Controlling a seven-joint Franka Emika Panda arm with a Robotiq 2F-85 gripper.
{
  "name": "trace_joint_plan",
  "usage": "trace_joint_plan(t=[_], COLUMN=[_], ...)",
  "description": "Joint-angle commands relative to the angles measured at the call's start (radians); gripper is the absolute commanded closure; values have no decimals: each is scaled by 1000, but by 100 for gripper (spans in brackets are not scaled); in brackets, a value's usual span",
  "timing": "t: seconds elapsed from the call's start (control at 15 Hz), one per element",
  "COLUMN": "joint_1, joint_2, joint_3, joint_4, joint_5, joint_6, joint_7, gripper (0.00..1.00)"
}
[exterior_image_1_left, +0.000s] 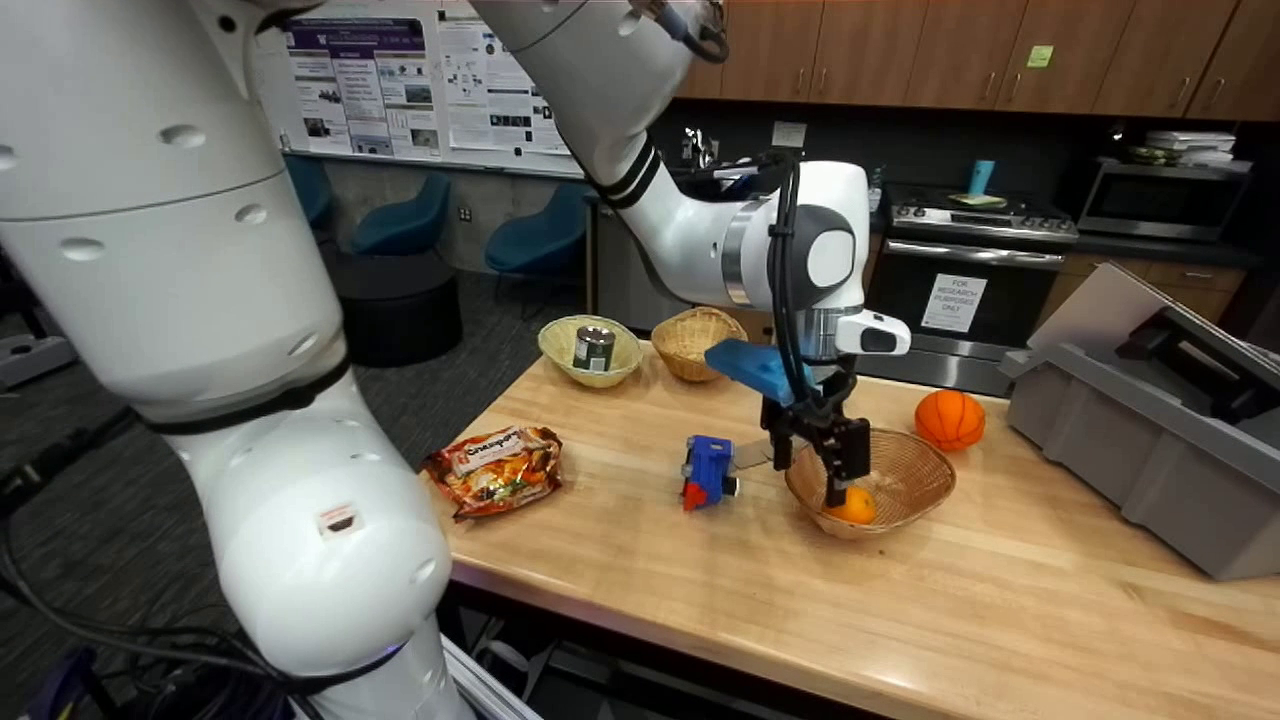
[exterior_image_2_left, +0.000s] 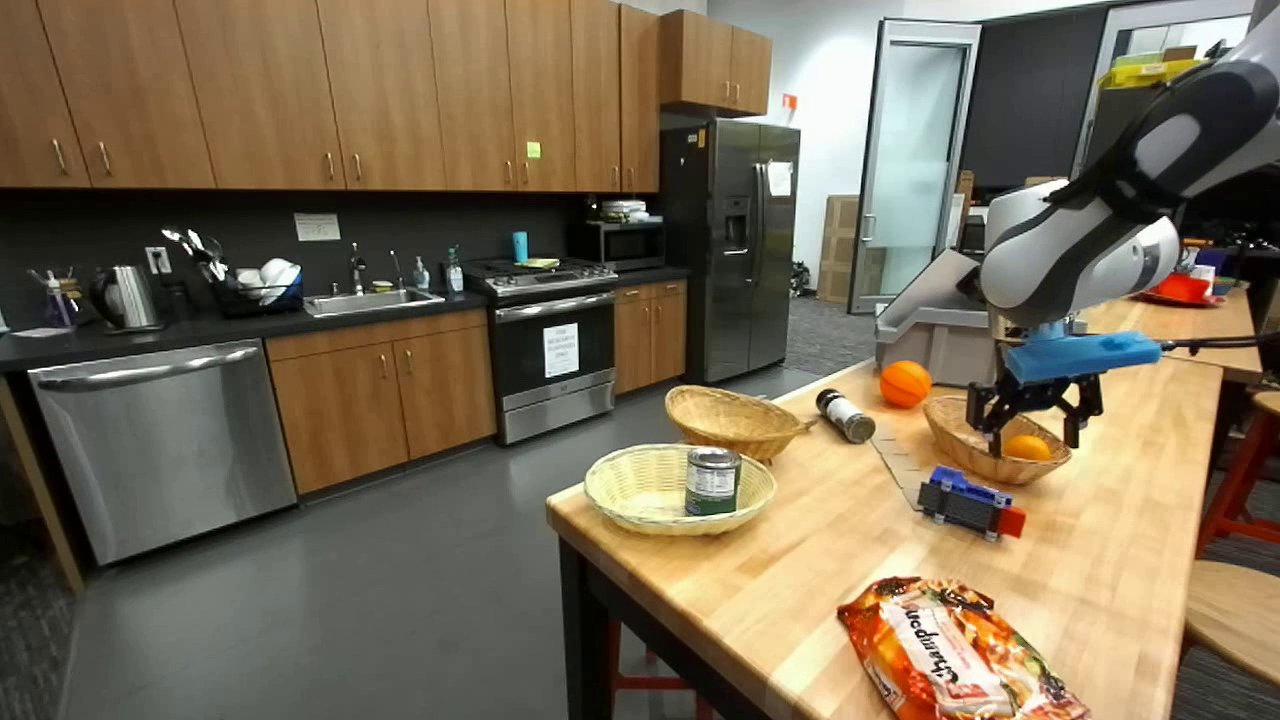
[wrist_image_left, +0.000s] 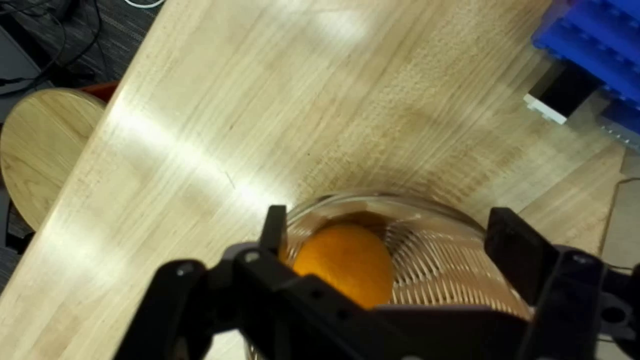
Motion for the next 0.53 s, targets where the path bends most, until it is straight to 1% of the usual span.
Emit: trace_joint_plan(t=[0.0, 0.47], joint_1=[-5, -4], joint_2=[45, 35], joint_3=[-12, -17], joint_4=[24, 24], joint_5=[-9, -66], joint_6=[3, 2], joint_7=[-11, 19], gripper=[0, 0])
